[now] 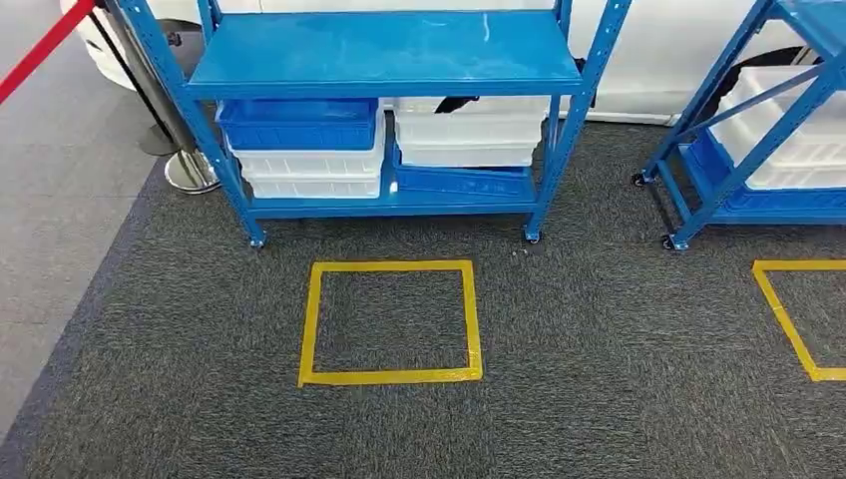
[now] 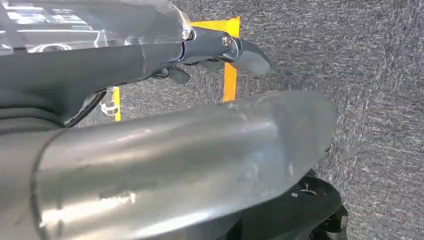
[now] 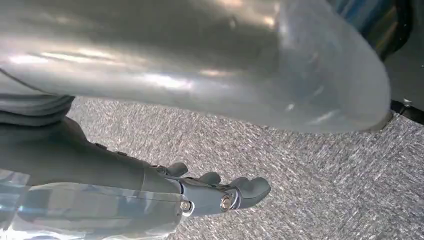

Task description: Take the parts from the cabinet and place them on the table.

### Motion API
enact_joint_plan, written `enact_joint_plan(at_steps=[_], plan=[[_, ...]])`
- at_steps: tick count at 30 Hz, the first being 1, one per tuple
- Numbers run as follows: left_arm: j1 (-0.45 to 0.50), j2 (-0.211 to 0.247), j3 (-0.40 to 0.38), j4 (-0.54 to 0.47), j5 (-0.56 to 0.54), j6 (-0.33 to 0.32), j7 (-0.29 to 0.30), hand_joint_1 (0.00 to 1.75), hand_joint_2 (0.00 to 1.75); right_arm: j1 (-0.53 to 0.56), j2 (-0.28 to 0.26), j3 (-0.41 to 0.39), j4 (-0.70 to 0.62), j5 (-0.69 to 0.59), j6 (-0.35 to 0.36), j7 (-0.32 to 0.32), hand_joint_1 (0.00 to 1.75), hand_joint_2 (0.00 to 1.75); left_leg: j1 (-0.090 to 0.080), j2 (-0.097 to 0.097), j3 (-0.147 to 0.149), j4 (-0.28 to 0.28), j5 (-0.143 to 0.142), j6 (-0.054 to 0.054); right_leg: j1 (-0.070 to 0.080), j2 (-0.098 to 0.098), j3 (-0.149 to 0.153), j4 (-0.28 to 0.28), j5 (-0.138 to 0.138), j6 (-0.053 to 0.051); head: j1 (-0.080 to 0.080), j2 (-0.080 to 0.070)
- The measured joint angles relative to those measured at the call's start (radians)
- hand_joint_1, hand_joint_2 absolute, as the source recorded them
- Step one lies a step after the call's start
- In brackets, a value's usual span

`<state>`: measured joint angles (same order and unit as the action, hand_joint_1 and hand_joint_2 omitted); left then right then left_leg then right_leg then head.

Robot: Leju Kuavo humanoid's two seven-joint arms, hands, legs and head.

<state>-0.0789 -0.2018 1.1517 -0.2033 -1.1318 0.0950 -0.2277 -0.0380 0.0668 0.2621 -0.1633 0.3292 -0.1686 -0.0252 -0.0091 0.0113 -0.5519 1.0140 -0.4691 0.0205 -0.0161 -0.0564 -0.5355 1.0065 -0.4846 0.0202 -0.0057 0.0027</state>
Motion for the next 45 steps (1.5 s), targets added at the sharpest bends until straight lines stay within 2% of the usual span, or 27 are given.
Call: enact_joint_plan(at_steps=[1, 2, 5, 6, 7, 8, 10, 11, 15, 17, 18, 20, 21, 22, 23, 26, 29, 30, 32, 33, 36, 37, 38, 41, 43, 44, 45], plan=[[0.000, 0.000, 0.000, 0.000, 0.000, 0.000, 0.000, 0.00, 0.00, 0.000, 0.000, 0.000, 0.000, 0.000, 0.000, 0.000, 0.00, 0.00, 0.015, -0.003, 0.018, -0.019, 0.013, 0.010, 0.003, 0.003, 0.003, 0.003, -0.005, 0.006, 0.003, 0.000], [0.000, -0.001, 0.000, 0.000, 0.000, 0.000, 0.000, 0.00, 0.00, 0.001, 0.000, 0.000, 0.000, 0.000, 0.000, 0.000, 0.00, 0.00, 0.014, -0.004, 0.022, -0.030, 0.015, 0.013, 0.001, 0.027, -0.004, 0.025, -0.020, 0.007, 0.005, 0.000], [-0.003, -0.002, 0.000, 0.000, 0.000, -0.001, 0.000, 0.00, 0.00, 0.005, -0.001, 0.000, 0.000, 0.000, 0.000, 0.000, 0.00, 0.00, 0.014, -0.006, 0.019, -0.030, 0.018, 0.019, -0.001, 0.051, -0.116, 0.242, -0.133, 0.009, 0.008, 0.000], [-0.002, -0.002, 0.000, 0.000, 0.000, -0.001, 0.000, 0.00, 0.00, 0.005, -0.002, 0.000, 0.000, 0.000, 0.000, 0.000, 0.00, 0.00, 0.014, -0.009, 0.020, -0.029, 0.017, 0.018, -0.002, 0.052, -0.151, 0.302, -0.144, 0.012, 0.007, 0.000], [-0.001, -0.002, 0.000, 0.000, 0.000, -0.001, 0.000, 0.00, 0.00, 0.007, -0.002, -0.001, 0.000, 0.000, 0.000, 0.000, 0.00, 0.00, 0.014, -0.014, 0.022, -0.028, 0.014, 0.015, -0.005, 0.052, -0.160, 0.307, -0.127, 0.014, 0.008, 0.000], [-0.001, -0.002, 0.000, 0.000, 0.000, -0.002, 0.000, 0.00, 0.00, 0.007, -0.002, -0.001, 0.000, 0.000, 0.000, 0.000, 0.00, 0.00, 0.016, -0.019, 0.025, -0.027, 0.011, 0.012, -0.008, 0.052, -0.147, 0.268, -0.090, 0.015, 0.008, 0.000], [-0.001, -0.003, 0.000, 0.000, 0.000, -0.003, 0.000, 0.00, 0.00, 0.009, -0.003, -0.001, 0.000, 0.000, 0.000, 0.001, 0.00, 0.00, 0.020, -0.027, 0.034, -0.018, -0.001, 0.000, -0.016, 0.052, -0.068, 0.097, 0.011, 0.018, 0.008, 0.000], [0.000, -0.003, 0.000, 0.000, 0.000, -0.002, 0.000, 0.00, 0.00, 0.012, -0.003, -0.001, 0.000, 0.000, 0.000, 0.001, 0.00, 0.00, 0.020, -0.029, 0.028, -0.011, -0.010, -0.009, -0.021, 0.059, -0.042, 0.030, 0.022, 0.019, 0.012, 0.000], [-0.002, -0.003, 0.000, 0.000, 0.000, -0.002, 0.000, 0.00, 0.00, 0.010, -0.003, -0.001, 0.000, 0.000, 0.000, 0.001, 0.00, 0.00, 0.017, -0.033, 0.031, -0.007, -0.024, -0.035, -0.007, 0.063, -0.039, 0.031, 0.001, -0.008, 0.010, 0.000], [-0.002, -0.003, 0.000, 0.000, 0.000, -0.002, 0.000, 0.00, 0.00, 0.010, -0.002, -0.001, 0.000, 0.000, 0.000, 0.002, 0.00, 0.00, 0.021, -0.028, 0.034, 0.019, -0.042, -0.047, -0.014, 0.058, -0.025, 0.024, -0.001, -0.024, 0.007, 0.000], [-0.002, -0.003, 0.000, 0.000, 0.000, -0.002, 0.000, 0.00, 0.00, 0.010, -0.002, -0.001, 0.000, 0.000, 0.000, 0.002, 0.00, 0.00, 0.021, -0.022, 0.008, 0.071, -0.071, -0.050, -0.014, 0.055, -0.021, 0.024, -0.006, -0.032, -0.001, 0.000], [-0.002, -0.003, 0.000, 0.000, 0.000, -0.002, 0.000, 0.00, 0.00, 0.011, -0.002, -0.001, 0.000, 0.000, 0.000, 0.002, 0.00, 0.00, 0.022, -0.019, -0.084, 0.238, -0.140, -0.055, -0.009, 0.052, -0.014, 0.024, -0.015, -0.039, 0.000, 0.000], [-0.001, -0.003, 0.000, 0.000, -0.001, -0.002, 0.000, 0.00, 0.00, 0.011, -0.002, -0.001, 0.000, 0.000, 0.000, 0.002, 0.00, 0.00, 0.022, -0.019, -0.127, 0.308, -0.155, -0.056, -0.006, 0.051, -0.009, 0.024, -0.020, -0.040, 0.000, 0.000], [0.001, -0.003, 0.000, 0.000, -0.002, -0.002, 0.000, 0.00, 0.00, 0.011, -0.002, -0.001, 0.000, 0.000, 0.000, 0.002, 0.00, 0.00, 0.022, -0.019, -0.148, 0.330, -0.143, -0.054, -0.005, 0.051, -0.002, 0.024, -0.026, -0.040, 0.000, 0.000], [0.003, -0.003, 0.000, 0.000, -0.002, -0.002, 0.000, 0.00, 0.00, 0.011, -0.002, -0.001, 0.000, 0.000, 0.000, 0.001, 0.00, 0.00, 0.021, -0.019, -0.144, 0.299, -0.105, -0.050, -0.003, 0.052, 0.009, 0.024, -0.034, -0.039, 0.000, 0.000], [0.004, -0.003, 0.000, 0.000, -0.002, -0.002, 0.000, 0.00, 0.00, 0.012, -0.002, -0.001, 0.000, 0.000, 0.000, 0.001, 0.00, 0.00, 0.016, -0.014, -0.058, 0.054, 0.049, -0.024, 0.000, 0.051, 0.042, 0.023, -0.059, -0.034, -0.002, 0.000], [0.000, -0.003, 0.000, 0.000, -0.005, -0.002, 0.002, 0.00, 0.00, 0.012, 0.000, -0.002, 0.001, 0.000, 0.000, 0.001, 0.00, 0.00, 0.002, -0.008, -0.037, 0.026, 0.018, -0.009, 0.000, 0.048, 0.048, 0.012, -0.068, -0.014, 0.005, 0.000], [0.002, -0.003, 0.000, 0.000, -0.008, -0.002, 0.005, 0.00, 0.00, 0.012, 0.000, -0.002, 0.001, 0.000, 0.002, 0.001, 0.00, 0.00, 0.002, -0.010, -0.037, 0.018, 0.015, -0.002, 0.003, 0.047, 0.055, 0.026, -0.053, -0.005, 0.003, 0.000], [0.006, -0.003, 0.000, 0.000, -0.010, -0.002, 0.007, 0.00, 0.00, 0.008, 0.000, -0.004, 0.001, 0.000, 0.002, 0.002, 0.00, 0.00, 0.011, -0.016, 0.002, -0.007, 0.015, 0.008, -0.003, 0.043, 0.064, 0.042, -0.066, 0.000, 0.004, 0.000], [0.005, -0.003, 0.000, 0.000, -0.010, -0.001, 0.008, 0.00, 0.00, 0.009, 0.000, -0.006, 0.001, 0.000, 0.002, 0.002, 0.00, 0.00, 0.012, -0.016, 0.012, -0.012, 0.013, 0.014, -0.001, 0.047, 0.045, 0.079, -0.084, 0.005, 0.010, 0.000], [0.003, -0.005, 0.000, 0.000, -0.014, -0.003, 0.008, 0.00, 0.00, 0.008, 0.000, -0.007, 0.001, 0.000, 0.009, 0.002, 0.00, 0.00, 0.010, -0.016, 0.022, -0.012, -0.002, 0.021, -0.002, 0.052, -0.095, 0.277, -0.166, 0.013, 0.018, 0.000], [0.003, -0.005, 0.000, 0.000, -0.014, -0.002, 0.009, 0.00, 0.00, 0.009, 0.000, -0.008, 0.001, 0.000, 0.011, 0.002, 0.00, 0.00, 0.009, -0.017, 0.030, -0.011, -0.009, 0.021, -0.002, 0.052, -0.130, 0.308, -0.162, 0.018, 0.019, 0.000], [0.004, -0.005, 0.000, 0.000, -0.015, -0.002, 0.009, 0.00, 0.00, 0.010, 0.000, -0.008, 0.001, 0.000, 0.012, 0.002, 0.00, 0.00, 0.010, -0.019, 0.040, -0.011, -0.017, 0.019, -0.002, 0.052, -0.137, 0.291, -0.130, 0.020, 0.019, 0.000], [0.006, -0.007, 0.000, 0.000, -0.018, -0.002, 0.009, 0.00, 0.00, 0.016, -0.003, -0.009, 0.001, 0.000, 0.012, 0.002, 0.00, 0.00, 0.011, -0.023, 0.082, -0.011, -0.046, 0.007, -0.003, 0.052, -0.077, 0.072, 0.051, 0.009, 0.019, 0.000], [0.003, -0.007, 0.000, 0.000, -0.018, -0.002, 0.009, 0.00, 0.00, 0.018, -0.003, -0.010, 0.003, 0.000, 0.012, 0.003, 0.00, 0.00, 0.008, -0.023, 0.082, -0.007, -0.060, -0.008, 0.008, 0.050, -0.075, 0.038, 0.006, -0.007, 0.019, 0.000], [0.001, -0.008, -0.001, 0.000, -0.018, -0.002, 0.010, 0.00, 0.00, 0.016, -0.003, -0.010, 0.002, 0.000, 0.012, 0.003, 0.00, 0.00, 0.008, -0.021, 0.081, -0.008, -0.066, -0.015, 0.009, 0.050, -0.076, 0.042, 0.034, -0.019, 0.018, 0.000], [0.002, -0.008, -0.001, 0.000, -0.018, -0.003, 0.011, 0.00, 0.00, 0.017, -0.003, -0.010, 0.002, 0.000, 0.011, 0.003, 0.00, 0.00, 0.007, -0.020, 0.094, -0.001, -0.065, -0.020, 0.008, 0.052, -0.075, 0.039, 0.025, -0.027, 0.012, 0.000]])
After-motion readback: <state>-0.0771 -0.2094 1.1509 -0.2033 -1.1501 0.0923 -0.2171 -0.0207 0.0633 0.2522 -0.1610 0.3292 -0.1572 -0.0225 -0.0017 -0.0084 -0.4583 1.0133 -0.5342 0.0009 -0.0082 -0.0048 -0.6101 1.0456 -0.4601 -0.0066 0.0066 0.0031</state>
